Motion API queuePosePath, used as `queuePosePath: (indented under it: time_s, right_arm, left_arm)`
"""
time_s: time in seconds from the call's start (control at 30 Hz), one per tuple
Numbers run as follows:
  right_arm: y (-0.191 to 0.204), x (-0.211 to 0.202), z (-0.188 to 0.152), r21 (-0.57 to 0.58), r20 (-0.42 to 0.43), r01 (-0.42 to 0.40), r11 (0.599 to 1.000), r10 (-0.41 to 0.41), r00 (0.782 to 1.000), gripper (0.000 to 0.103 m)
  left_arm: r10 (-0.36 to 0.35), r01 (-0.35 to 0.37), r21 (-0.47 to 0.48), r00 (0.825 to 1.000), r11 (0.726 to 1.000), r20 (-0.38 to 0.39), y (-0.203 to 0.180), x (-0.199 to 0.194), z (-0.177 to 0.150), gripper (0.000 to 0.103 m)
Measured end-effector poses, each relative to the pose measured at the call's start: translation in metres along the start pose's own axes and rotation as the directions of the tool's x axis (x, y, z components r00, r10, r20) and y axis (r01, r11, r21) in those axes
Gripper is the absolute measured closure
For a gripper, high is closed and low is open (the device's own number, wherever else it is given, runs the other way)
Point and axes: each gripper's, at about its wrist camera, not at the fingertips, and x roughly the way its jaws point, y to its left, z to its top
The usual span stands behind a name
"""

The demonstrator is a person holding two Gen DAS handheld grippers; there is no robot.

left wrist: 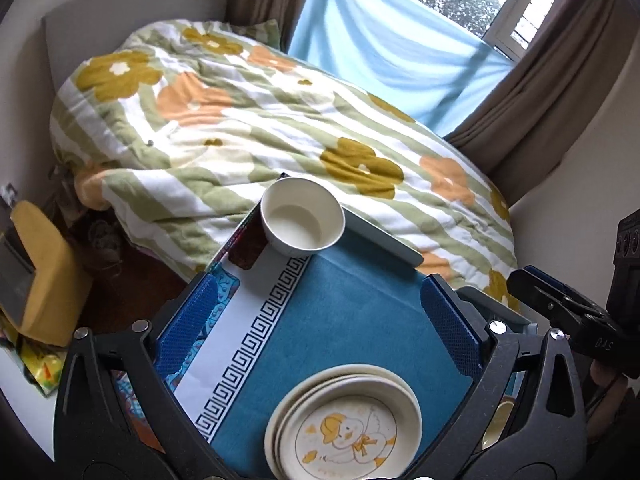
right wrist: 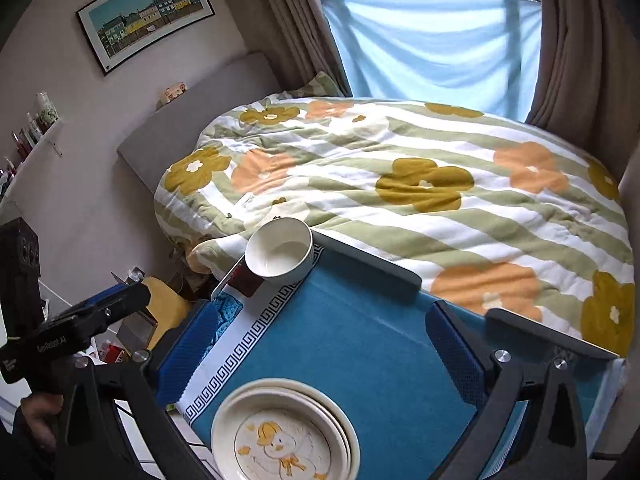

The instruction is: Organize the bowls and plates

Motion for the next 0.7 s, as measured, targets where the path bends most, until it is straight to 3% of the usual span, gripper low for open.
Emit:
queuePosePath:
  time_s: [0.07, 0.2, 0.37, 0.43, 0.53, 0.6, 0.7]
  right_arm:
    - [0.003, 0.038, 0.014, 0.014, -0.035, -0.011, 1.0, 0.011, 0.999, 0.001]
    - [0.0, 0.111, 0.028, 0.081, -0.123, -0.052, 0.995, 0.062, 0.991, 0.027]
    - [-0.005, 0.179, 0.027, 0.179, -0.2, -0.077, 0.981, 0.113, 0.973, 0.044]
    - [-0.008, 0.198, 0.026, 0.191, -0.219, -0.064, 0.98, 0.106, 0.97, 0.05]
    - [-0.013, 0.214, 0.024, 0.218, -0.236, -0.069, 0.973, 0.121, 0.964, 0.062]
    - [-0.014, 0.221, 0.023, 0.217, -0.246, -0.065, 0.974, 0.119, 0.962, 0.068]
    - [-0.015, 0.229, 0.022, 0.221, -0.256, -0.063, 0.973, 0.12, 0.959, 0.072]
  left_arm:
    - [-0.015, 0.014, -0.023, 0.999, 1.0, -0.045, 0.012, 0.033, 0.011, 0.014]
    - [-0.035, 0.029, -0.046, 0.992, 0.999, -0.124, 0.031, 0.097, 0.024, 0.029]
    - [-0.032, 0.021, -0.059, 0.982, 0.998, -0.185, 0.048, 0.157, 0.035, 0.045]
    - [-0.038, 0.025, -0.065, 0.977, 0.998, -0.21, 0.053, 0.175, 0.036, 0.053]
    - [-0.047, 0.03, -0.078, 0.971, 0.997, -0.233, 0.059, 0.194, 0.036, 0.055]
    - [-0.047, 0.029, -0.075, 0.969, 0.997, -0.243, 0.061, 0.203, 0.036, 0.065]
    - [-0.031, 0.015, -0.066, 0.968, 0.998, -0.248, 0.063, 0.21, 0.036, 0.072]
